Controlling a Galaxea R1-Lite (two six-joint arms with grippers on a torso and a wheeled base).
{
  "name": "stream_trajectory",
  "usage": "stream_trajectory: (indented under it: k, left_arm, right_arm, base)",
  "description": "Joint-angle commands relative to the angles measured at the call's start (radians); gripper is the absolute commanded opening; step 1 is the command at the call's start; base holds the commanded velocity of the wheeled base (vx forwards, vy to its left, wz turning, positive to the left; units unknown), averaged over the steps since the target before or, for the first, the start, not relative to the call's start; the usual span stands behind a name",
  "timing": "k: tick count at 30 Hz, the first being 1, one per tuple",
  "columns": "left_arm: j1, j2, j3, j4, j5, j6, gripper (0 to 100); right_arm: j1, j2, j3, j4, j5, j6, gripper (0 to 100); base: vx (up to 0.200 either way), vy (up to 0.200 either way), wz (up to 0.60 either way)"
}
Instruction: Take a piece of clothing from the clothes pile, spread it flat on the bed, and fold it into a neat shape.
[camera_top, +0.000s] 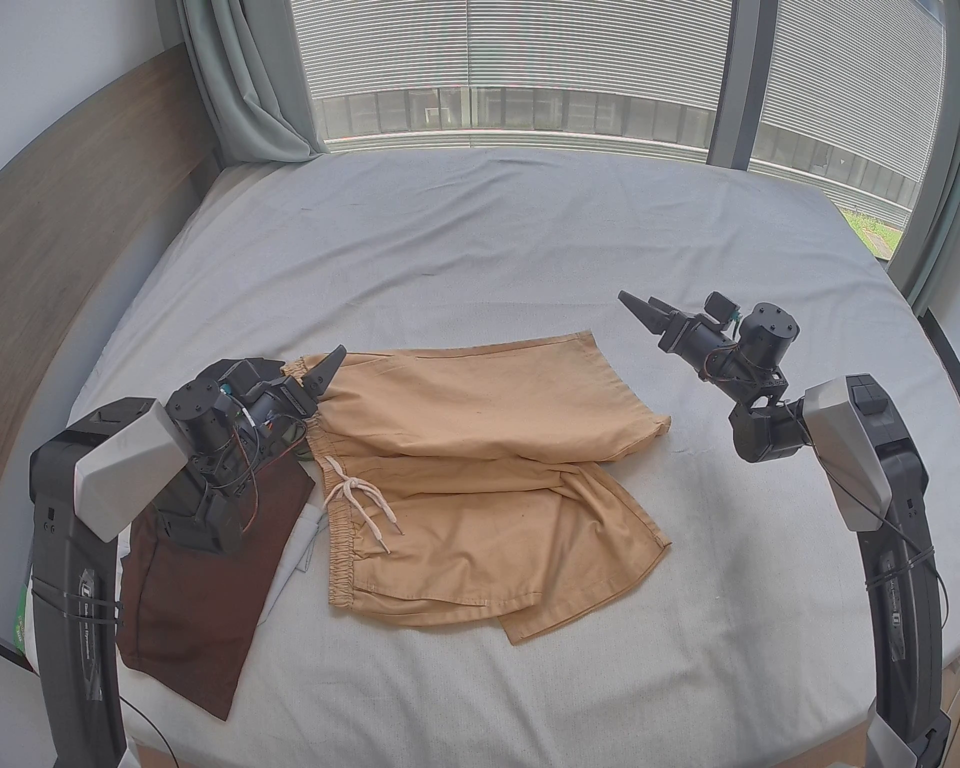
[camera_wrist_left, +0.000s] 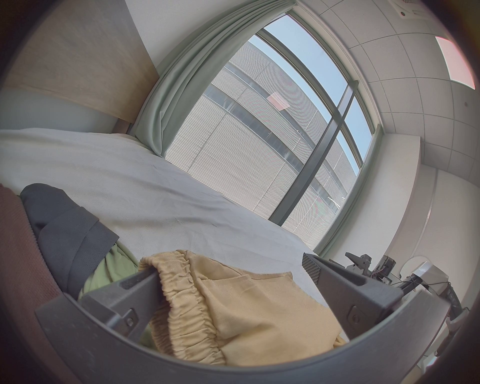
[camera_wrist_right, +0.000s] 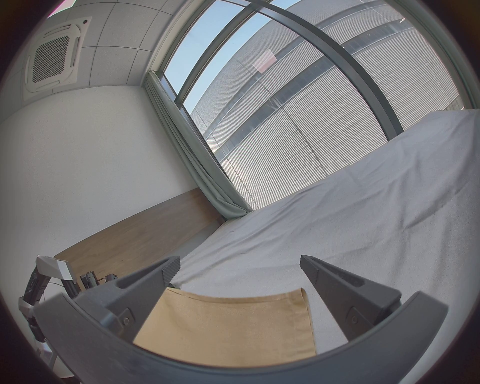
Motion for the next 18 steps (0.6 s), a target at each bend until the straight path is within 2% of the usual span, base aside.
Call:
stream_trajectory:
  k: [1,3,11,18]
  left_arm:
    - [0.006,-0.002,0.022,-0.001,0.004,-0.005,100]
    - [0.006,-0.003,0.034,-0.001,0.005,-0.005,100]
    - [0.010,-0.080,0.183,-0.002,-0.001,0.006,100]
    - [0.017,-0.129,0.249,-0.002,-0.007,0.007,100]
  right_arm:
    - [0.012,-0.032,0.077,-0.018,-0.002,-0.007,100]
    - [0.017,-0.051,0.100,-0.026,-0.002,-0.007,100]
    - [0.043,-0.181,0.378,-0.147,-0.001,-0.010,100]
    - [0.049,-0.230,0.510,-0.231,-0.001,-0.009,100]
  base:
    - [0.000,0.000,0.00]
    - [0.000,0.000,0.00]
    - [0.000,0.000,0.00]
    - [0.000,0.000,0.00]
